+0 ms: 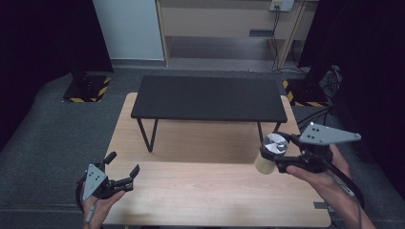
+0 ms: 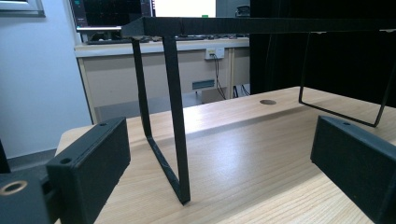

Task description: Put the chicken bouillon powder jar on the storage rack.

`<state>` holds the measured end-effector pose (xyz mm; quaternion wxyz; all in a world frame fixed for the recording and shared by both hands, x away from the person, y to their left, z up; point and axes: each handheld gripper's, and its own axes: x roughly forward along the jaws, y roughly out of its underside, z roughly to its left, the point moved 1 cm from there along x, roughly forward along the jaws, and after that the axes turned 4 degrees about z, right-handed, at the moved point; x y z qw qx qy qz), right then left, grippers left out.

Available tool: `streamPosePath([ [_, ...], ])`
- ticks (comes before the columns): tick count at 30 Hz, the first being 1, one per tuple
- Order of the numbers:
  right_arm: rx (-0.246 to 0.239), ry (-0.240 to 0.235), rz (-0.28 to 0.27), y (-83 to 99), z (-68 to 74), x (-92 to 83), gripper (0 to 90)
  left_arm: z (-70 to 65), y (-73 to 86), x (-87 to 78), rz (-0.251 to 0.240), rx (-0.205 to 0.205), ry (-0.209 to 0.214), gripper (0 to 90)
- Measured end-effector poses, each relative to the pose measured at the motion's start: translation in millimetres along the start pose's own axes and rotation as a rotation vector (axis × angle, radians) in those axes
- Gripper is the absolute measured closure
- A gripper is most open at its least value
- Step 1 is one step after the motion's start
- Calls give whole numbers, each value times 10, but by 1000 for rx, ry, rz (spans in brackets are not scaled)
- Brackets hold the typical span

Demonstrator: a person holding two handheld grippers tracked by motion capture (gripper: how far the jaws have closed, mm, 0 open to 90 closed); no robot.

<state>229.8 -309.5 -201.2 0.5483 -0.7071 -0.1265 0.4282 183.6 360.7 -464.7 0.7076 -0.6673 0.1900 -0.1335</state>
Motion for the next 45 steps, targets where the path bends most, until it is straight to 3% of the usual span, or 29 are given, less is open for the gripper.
streamPosePath([
  [3,-4,15,-6,-140,-47,97,350,4,3,-1,0,-3,-2,38],
  [4,-15,37,-6,-265,-86,201,350,5,3,0,1,-3,-2,38],
  [8,-7,58,-6,-414,-174,357,350,1,4,-6,-1,3,-4,39],
  [13,8,134,-4,-630,-346,714,350,8,9,-11,-1,0,-6,39],
  [14,8,134,-4,-630,-346,714,350,8,9,-11,-1,0,-6,39],
  [16,9,181,0,-731,-436,897,350,8,9,-8,0,0,-4,39],
  [21,31,226,4,-856,-601,1134,350,7,10,-5,4,3,-6,39],
  [22,20,267,11,-912,-644,1260,350,7,13,-6,2,1,-6,39],
  [23,20,267,11,-912,-644,1260,350,9,14,-7,3,-1,-6,39],
  [25,36,303,18,-946,-734,1442,350,10,16,-8,5,1,-8,39],
  [28,63,315,26,-947,-808,1578,350,13,20,-18,2,-5,-12,39],
  [33,76,323,33,-919,-854,1690,350,10,20,-23,1,-3,-13,39],
  [41,135,313,-3,-769,-921,1764,346,9,16,-27,1,2,-13,39],
  [42,143,308,-13,-745,-930,1763,328,9,16,-26,1,2,-12,39],
  [43,160,291,-33,-705,-946,1740,222,9,16,-27,0,2,-10,39],
  [45,163,298,-42,-699,-927,1716,171,9,17,-28,-1,1,-10,39],
])
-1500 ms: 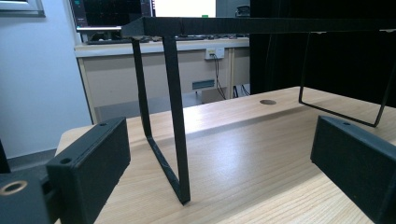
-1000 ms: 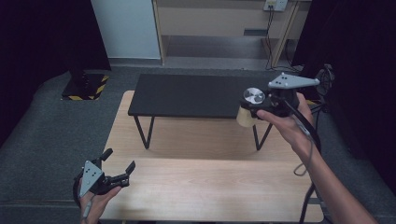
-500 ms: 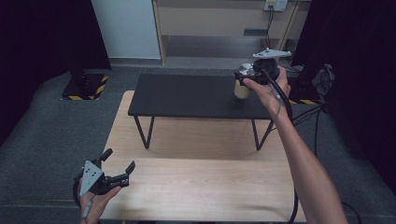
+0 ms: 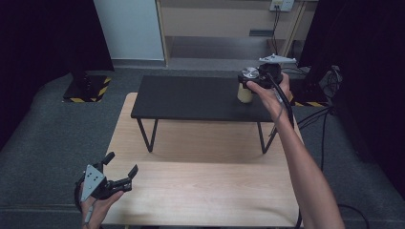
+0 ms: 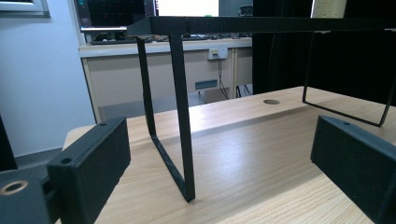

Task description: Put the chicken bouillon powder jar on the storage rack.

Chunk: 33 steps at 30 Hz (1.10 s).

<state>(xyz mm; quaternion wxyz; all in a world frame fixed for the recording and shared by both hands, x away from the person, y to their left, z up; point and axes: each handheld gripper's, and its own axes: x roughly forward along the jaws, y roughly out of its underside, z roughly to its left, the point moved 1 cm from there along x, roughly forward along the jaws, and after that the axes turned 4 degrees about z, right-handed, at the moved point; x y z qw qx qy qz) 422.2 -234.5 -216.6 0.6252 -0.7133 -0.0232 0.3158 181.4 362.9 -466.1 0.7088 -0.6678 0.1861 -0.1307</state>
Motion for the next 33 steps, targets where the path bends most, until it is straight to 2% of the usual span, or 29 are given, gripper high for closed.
streamPosePath([
  [1,18,-17,-28,20,-22,-88,144,1,0,2,2,0,0,39],
  [2,18,-17,-28,20,-22,-88,144,1,0,5,3,0,1,39],
  [3,12,-17,-52,26,-20,-217,110,-1,0,6,2,0,2,39],
  [4,11,-25,-62,30,-27,-293,98,-6,-2,8,0,1,5,39],
  [5,11,-25,-62,30,-27,-293,98,-6,-2,8,0,1,5,39],
  [7,18,-35,-77,42,-18,-466,77,-12,-6,11,2,4,7,39],
  [10,-17,-65,-84,59,-3,-764,75,-17,-8,24,7,9,15,39],
  [12,-44,-69,-93,93,28,-975,75,-23,-11,34,10,13,22,39],
  [13,-48,-72,-98,119,37,-1076,75,-25,-12,38,11,15,26,39],
  [14,-48,-66,-117,194,65,-1275,75,-29,-13,40,11,17,29,39],
  [15,-48,-66,-117,194,65,-1275,75,-32,-15,40,11,19,30,39],
  [21,-63,-74,-132,467,61,-1749,76,-28,-10,26,7,16,22,39],
  [27,-78,-54,-119,634,9,-1983,76,-32,-12,30,12,16,11,39],
  [33,-73,-52,-116,688,-30,-1997,81,-27,1,20,13,13,9,39],
])
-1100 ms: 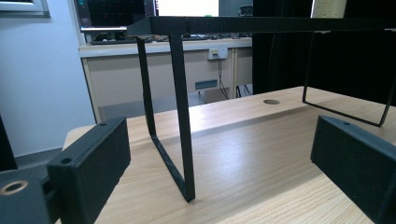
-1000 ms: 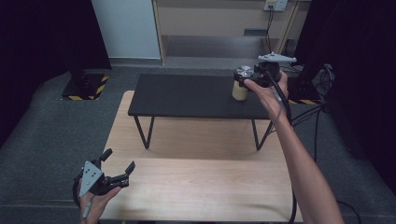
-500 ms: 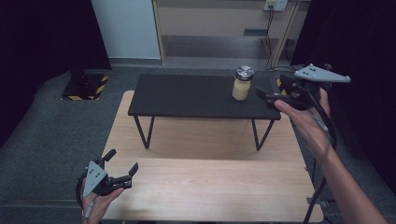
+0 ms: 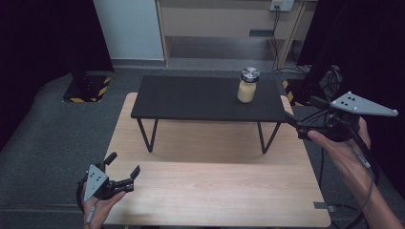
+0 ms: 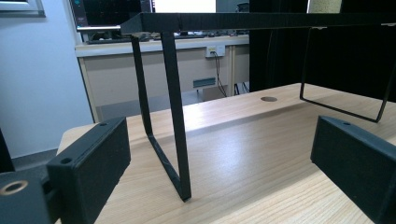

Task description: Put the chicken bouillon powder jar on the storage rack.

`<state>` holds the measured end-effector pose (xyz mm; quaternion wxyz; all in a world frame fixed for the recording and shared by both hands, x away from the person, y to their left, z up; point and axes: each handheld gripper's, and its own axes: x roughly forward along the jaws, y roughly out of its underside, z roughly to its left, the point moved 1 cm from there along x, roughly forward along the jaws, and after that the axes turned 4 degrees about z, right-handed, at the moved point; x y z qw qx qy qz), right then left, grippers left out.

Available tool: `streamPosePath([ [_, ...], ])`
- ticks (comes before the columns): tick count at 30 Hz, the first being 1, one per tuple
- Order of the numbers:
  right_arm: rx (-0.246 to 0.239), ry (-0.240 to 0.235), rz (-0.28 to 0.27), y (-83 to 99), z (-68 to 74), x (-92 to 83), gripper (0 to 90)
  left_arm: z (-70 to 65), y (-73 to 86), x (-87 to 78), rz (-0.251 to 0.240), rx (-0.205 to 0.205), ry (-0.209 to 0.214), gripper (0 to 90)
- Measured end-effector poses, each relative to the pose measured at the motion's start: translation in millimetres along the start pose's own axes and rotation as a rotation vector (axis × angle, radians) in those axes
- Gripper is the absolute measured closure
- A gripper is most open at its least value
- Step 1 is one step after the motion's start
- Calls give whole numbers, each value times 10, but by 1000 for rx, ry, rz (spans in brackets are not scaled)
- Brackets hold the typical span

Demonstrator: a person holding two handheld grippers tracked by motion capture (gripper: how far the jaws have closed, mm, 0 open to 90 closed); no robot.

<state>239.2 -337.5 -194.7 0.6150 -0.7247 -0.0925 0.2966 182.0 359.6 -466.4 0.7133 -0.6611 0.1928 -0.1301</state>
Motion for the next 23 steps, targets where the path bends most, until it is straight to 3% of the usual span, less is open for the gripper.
streamPosePath([
  [23,-7,8,3,-23,-10,116,88,-3,-11,24,0,9,15,39],
])
